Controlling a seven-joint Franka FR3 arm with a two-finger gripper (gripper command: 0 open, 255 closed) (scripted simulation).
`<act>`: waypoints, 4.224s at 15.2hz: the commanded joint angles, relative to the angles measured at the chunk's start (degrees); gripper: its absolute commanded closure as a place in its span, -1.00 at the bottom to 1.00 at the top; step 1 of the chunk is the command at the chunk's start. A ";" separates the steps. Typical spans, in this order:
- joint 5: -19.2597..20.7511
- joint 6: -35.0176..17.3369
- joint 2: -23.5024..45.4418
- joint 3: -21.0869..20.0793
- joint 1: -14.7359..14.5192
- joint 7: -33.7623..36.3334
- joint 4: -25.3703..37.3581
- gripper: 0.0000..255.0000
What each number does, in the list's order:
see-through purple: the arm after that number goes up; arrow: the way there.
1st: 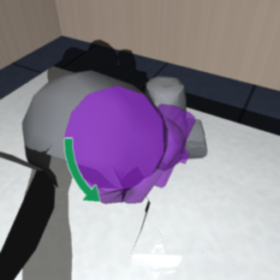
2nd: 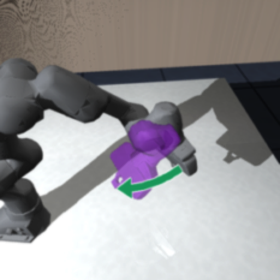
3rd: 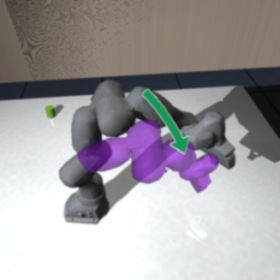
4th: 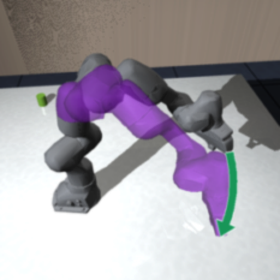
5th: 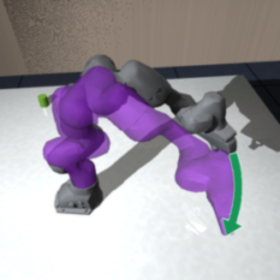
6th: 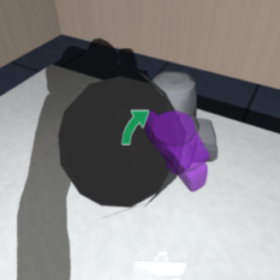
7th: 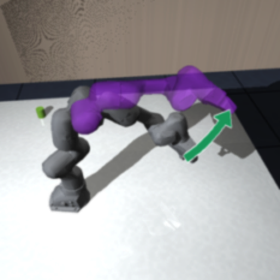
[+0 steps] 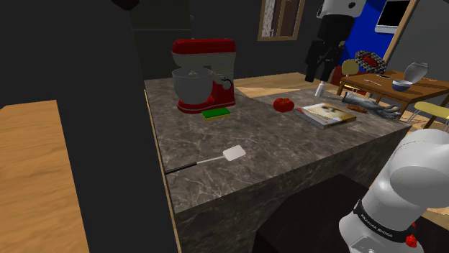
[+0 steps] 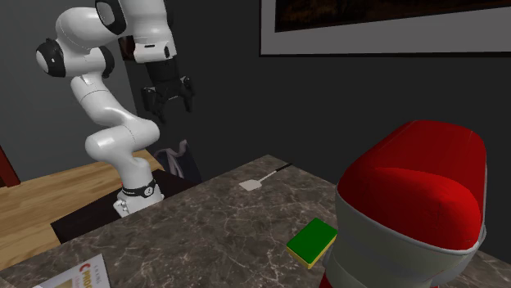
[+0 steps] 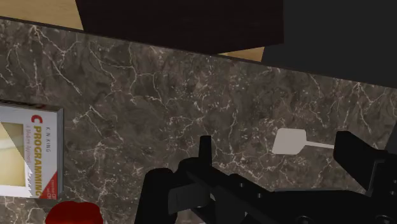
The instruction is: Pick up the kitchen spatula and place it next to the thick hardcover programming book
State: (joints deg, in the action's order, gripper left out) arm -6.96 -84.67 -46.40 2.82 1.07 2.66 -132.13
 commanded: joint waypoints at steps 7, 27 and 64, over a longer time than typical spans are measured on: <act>0.41 -10.75 8.74 -0.55 -5.13 -10.40 -1.55 -1.00; 1.82 -38.71 40.79 -7.29 -19.19 -40.18 5.02 -1.00; 4.25 -45.90 50.15 -10.48 -22.48 -46.51 8.03 1.00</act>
State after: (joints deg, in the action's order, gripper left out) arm -2.67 -131.37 4.18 -7.68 -21.45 -43.80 -124.45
